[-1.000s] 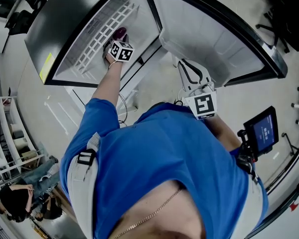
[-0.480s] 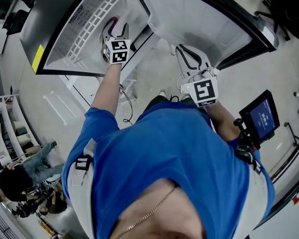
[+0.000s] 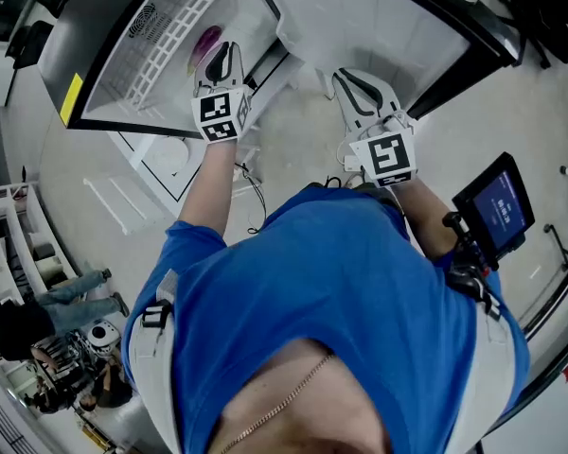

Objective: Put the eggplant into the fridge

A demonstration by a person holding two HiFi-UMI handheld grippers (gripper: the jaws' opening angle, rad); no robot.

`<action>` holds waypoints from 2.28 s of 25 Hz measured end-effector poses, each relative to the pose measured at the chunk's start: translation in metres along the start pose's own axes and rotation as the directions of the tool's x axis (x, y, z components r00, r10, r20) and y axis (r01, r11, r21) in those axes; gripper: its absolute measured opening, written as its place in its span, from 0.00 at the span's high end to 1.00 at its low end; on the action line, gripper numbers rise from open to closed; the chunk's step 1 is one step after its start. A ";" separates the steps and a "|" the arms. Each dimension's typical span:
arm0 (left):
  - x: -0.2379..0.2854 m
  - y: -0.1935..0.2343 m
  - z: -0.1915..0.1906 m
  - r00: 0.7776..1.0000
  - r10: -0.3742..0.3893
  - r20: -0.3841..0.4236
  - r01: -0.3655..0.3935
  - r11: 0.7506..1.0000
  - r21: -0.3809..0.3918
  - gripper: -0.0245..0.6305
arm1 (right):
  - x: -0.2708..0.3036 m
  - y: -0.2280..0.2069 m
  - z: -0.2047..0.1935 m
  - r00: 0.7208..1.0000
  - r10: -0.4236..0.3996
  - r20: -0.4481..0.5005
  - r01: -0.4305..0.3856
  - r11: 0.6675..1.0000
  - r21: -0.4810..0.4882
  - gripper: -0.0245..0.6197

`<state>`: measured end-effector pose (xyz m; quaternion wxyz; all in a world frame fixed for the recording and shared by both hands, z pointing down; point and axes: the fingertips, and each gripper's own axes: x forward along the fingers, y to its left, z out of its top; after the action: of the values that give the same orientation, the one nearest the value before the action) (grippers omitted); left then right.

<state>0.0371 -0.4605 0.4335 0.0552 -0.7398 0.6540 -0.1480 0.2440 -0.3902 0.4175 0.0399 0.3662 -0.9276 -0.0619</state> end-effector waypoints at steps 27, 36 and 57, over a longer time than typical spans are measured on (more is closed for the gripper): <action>-0.112 0.010 0.003 0.983 -0.107 0.148 0.158 0.906 -0.393 0.95 | 0.011 0.057 0.026 0.998 -0.055 -0.008 0.055 0.998 -0.013 0.90; -0.119 0.016 0.004 0.981 -0.106 0.164 0.166 0.898 -0.407 0.95 | 0.014 0.064 0.029 0.998 -0.060 -0.004 0.060 0.998 -0.023 0.90; -0.152 -0.049 0.018 0.933 -0.283 0.221 0.352 0.844 -0.405 0.95 | -0.123 -0.035 0.002 0.889 -0.445 -0.109 0.444 0.895 -0.035 0.90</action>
<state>0.0741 -0.3061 0.4076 -0.0882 -0.8402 0.5324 0.0527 0.3569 -0.3311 0.4067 0.0792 0.5715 -0.8151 -0.0525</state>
